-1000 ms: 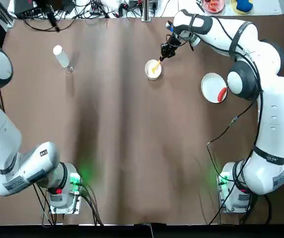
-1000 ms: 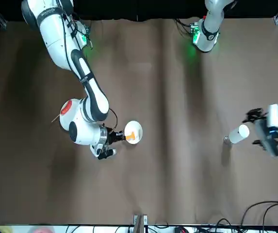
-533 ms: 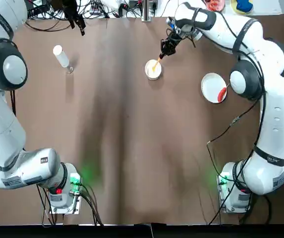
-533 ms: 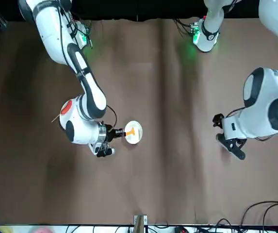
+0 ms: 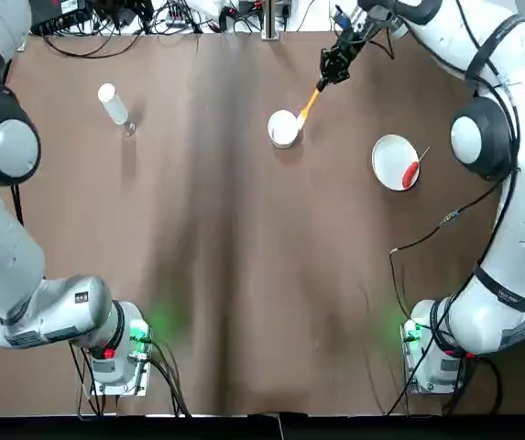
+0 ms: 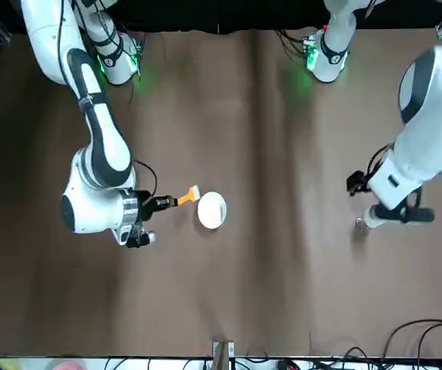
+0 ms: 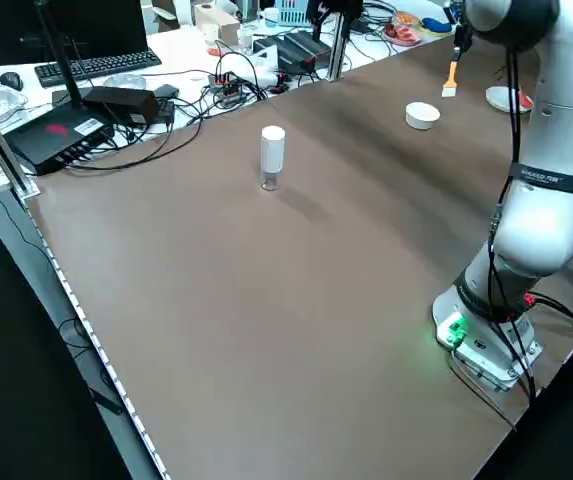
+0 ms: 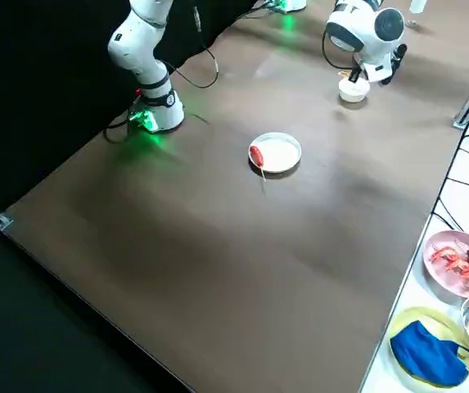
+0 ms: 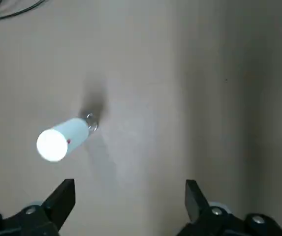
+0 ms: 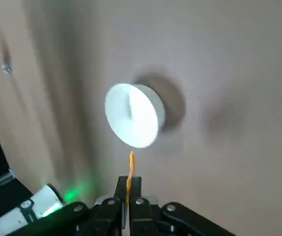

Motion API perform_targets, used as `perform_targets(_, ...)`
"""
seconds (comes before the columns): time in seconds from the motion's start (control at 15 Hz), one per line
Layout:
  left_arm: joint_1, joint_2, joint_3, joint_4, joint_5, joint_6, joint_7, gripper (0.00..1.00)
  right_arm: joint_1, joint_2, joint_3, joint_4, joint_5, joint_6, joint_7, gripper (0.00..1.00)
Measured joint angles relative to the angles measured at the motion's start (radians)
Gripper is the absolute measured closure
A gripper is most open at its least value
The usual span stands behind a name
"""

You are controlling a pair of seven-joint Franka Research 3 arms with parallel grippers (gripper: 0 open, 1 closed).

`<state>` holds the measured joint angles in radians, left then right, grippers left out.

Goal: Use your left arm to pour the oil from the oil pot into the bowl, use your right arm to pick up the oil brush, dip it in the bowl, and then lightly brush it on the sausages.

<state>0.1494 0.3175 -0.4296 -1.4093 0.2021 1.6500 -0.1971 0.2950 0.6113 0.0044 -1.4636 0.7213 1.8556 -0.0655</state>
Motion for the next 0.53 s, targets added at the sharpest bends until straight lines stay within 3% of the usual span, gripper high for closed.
perform_targets(0.27, 0.018, -0.070, 0.000, -0.008, -0.001, -0.062, -0.071, 0.01, -0.071, -0.038, -0.001, 0.001, -0.141, -0.138, -0.006, 0.96)
perform_targets(0.53, 0.043, -0.075, -0.001, -0.016, -0.021, -0.083, -0.131, 0.01, -0.153, -0.062, -0.002, 0.000, -0.314, -0.314, -0.127, 0.96)
